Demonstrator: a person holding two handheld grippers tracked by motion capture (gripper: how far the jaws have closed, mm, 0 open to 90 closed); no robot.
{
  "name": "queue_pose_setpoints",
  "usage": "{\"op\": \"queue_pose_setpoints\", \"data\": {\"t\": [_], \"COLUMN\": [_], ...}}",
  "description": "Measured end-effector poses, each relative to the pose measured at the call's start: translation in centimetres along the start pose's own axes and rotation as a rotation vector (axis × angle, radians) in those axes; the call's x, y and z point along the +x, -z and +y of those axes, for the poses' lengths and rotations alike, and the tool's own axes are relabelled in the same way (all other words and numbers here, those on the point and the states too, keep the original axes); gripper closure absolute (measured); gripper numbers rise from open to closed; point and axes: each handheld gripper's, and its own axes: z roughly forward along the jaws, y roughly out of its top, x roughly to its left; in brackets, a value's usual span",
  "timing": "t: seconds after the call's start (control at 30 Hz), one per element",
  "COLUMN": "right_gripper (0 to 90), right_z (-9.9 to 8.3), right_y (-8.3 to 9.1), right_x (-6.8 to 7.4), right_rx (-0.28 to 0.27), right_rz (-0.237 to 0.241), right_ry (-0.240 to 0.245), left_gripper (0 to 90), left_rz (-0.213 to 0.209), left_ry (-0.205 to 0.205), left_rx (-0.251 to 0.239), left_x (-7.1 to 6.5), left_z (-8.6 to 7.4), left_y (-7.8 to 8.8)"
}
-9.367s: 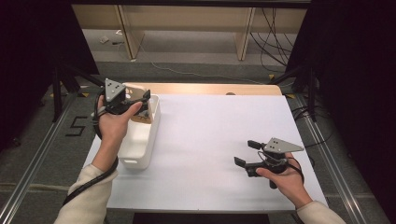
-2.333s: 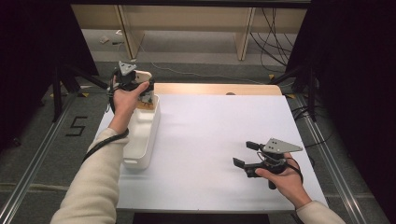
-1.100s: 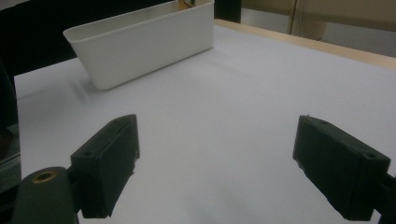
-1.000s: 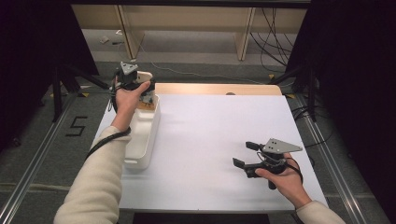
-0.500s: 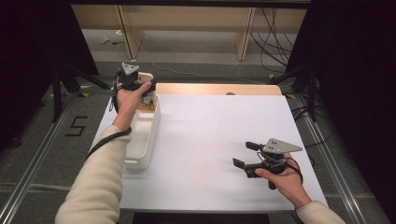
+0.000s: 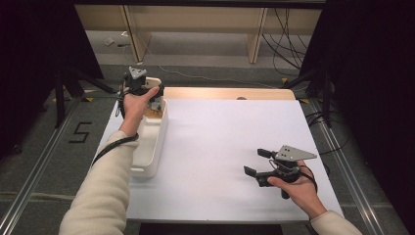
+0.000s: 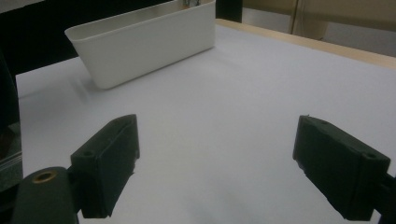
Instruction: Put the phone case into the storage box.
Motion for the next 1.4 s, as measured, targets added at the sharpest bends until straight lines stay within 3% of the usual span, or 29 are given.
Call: {"op": "queue_pose_setpoints", "data": {"t": [1.4], "right_gripper": [15.5], "right_z": [0.0], "right_y": [-0.1], "right_x": [0.0], "right_rx": [0.000], "right_rz": [0.006], "right_ry": [-0.002], "left_gripper": [9.8], "left_rz": [0.005], "left_ry": [-0.001], "left_rx": [0.037], "left_x": [-0.1], "left_z": [-0.9], "left_y": [-1.3]}}
